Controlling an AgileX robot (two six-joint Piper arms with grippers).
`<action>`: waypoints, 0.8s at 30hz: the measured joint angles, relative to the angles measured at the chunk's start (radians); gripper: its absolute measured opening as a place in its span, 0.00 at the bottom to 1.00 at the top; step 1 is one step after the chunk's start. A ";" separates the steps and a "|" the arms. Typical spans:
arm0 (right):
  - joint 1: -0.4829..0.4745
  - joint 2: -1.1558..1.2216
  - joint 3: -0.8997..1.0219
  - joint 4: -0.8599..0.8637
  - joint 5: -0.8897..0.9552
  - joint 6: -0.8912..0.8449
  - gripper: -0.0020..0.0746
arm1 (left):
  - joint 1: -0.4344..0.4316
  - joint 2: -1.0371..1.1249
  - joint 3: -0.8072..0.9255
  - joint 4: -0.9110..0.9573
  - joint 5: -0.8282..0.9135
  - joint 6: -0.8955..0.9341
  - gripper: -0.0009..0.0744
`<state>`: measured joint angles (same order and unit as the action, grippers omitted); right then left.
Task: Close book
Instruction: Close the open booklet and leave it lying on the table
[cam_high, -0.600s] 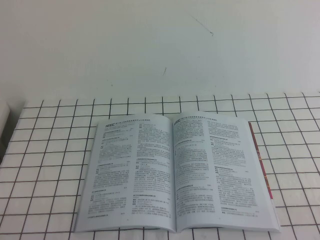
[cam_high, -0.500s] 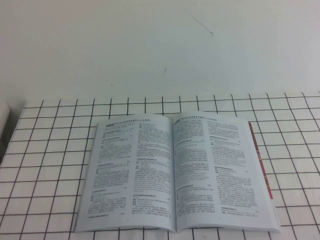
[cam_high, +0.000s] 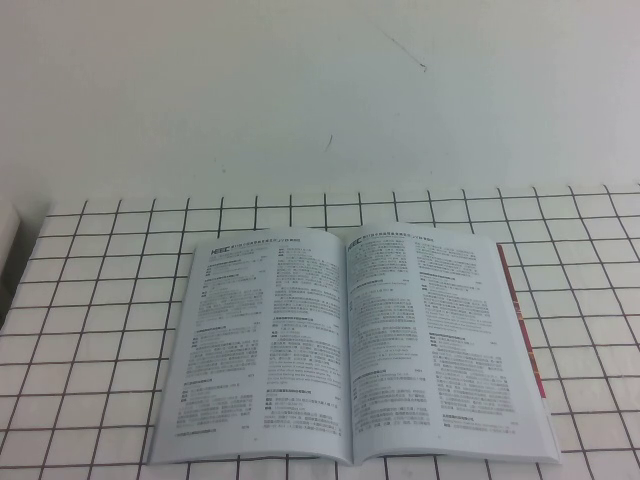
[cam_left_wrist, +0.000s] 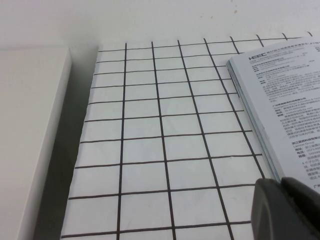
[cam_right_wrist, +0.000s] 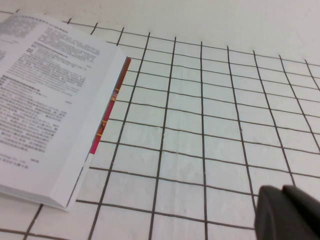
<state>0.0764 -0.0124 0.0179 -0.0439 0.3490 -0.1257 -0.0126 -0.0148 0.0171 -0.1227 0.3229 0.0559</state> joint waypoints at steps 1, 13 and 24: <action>0.000 0.000 0.000 0.000 0.000 0.000 0.02 | 0.000 0.000 0.000 0.000 0.000 0.000 0.01; 0.000 0.000 0.000 -0.010 0.000 0.000 0.02 | 0.000 0.000 0.000 0.000 0.000 0.003 0.01; 0.000 0.000 0.000 -0.013 0.000 0.000 0.02 | 0.000 0.000 0.000 0.000 0.000 0.003 0.01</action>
<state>0.0764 -0.0124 0.0179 -0.0565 0.3490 -0.1257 -0.0126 -0.0148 0.0171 -0.1227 0.3229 0.0588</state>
